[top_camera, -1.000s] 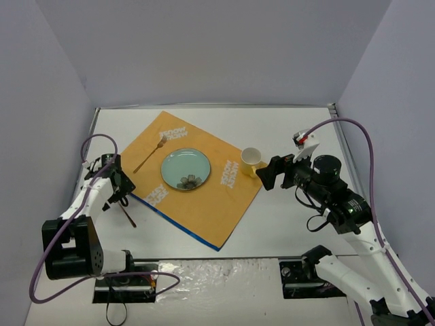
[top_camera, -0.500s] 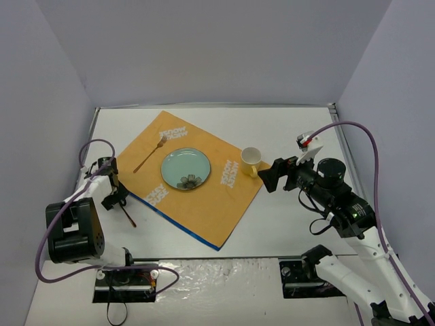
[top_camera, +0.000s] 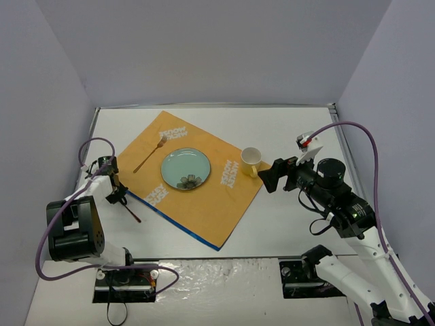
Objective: Set the dinner table for one person
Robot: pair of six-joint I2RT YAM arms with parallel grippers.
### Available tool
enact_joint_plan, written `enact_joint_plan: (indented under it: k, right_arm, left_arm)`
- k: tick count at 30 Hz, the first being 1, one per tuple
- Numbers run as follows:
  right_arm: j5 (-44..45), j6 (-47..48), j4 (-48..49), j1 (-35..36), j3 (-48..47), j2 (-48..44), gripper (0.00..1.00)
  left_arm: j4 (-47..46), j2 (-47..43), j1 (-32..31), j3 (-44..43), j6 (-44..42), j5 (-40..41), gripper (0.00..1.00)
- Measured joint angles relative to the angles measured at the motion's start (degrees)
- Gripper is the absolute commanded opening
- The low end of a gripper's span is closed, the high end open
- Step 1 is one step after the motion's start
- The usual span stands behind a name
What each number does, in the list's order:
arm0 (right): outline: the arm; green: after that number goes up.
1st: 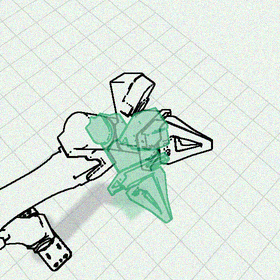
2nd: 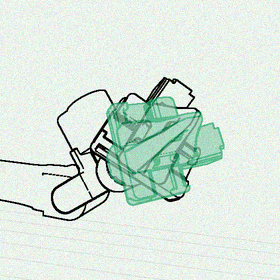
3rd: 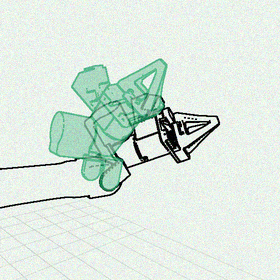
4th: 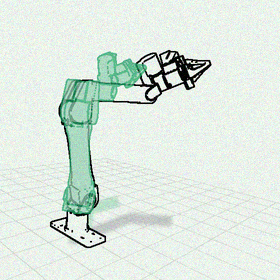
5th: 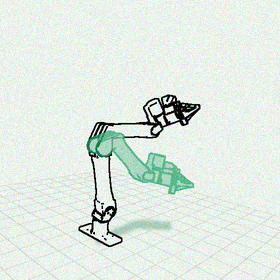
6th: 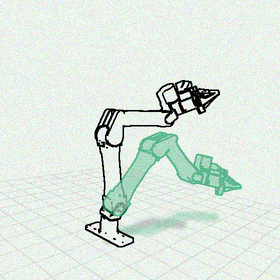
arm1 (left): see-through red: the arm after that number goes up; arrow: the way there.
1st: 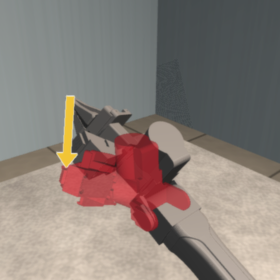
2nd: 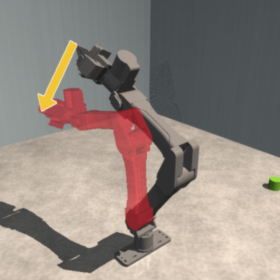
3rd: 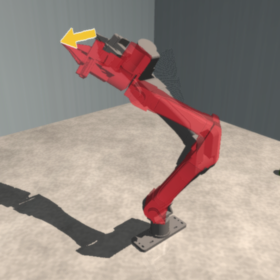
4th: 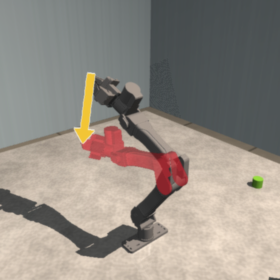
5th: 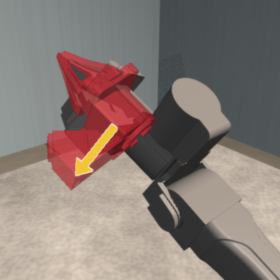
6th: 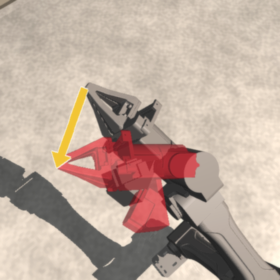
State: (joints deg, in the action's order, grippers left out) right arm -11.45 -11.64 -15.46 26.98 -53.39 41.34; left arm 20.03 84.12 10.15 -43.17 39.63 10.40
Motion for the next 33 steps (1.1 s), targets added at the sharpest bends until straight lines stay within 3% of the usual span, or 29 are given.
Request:
enact_joint_plan:
  k: [4,9,16,23,28,33]
  right_arm:
    - [0.0,0.2,0.0,0.0,0.0,0.0,1.0]
    - [0.3,0.8,0.0,0.0,0.0,0.0,1.0]
    - [2.1,1.5,-0.2,0.0,-0.3,0.3,1.0]
    - [4.7,3.1,-0.3,0.0,-2.6,1.7,1.0]
    - [7.1,4.5,-0.4,0.0,-4.8,1.7,1.0]
    - [9.4,5.0,-0.4,0.0,-6.2,1.0,1.0]
  left_arm:
    - [0.8,-1.1,0.0,0.6,0.5,0.3,0.0]
    - [9.1,-4.2,-0.1,-0.4,-0.6,0.8,0.0]
    - [17.4,-10.8,-6.8,-11.5,-5.4,3.8,0.0]
    - [19.2,-6.9,-31.7,-22.3,-8.0,6.2,0.0]
    - [18.7,4.4,-48.0,-30.6,-9.8,6.2,0.0]
    - [18.2,16.1,-60.5,-38.1,-14.0,6.3,0.0]
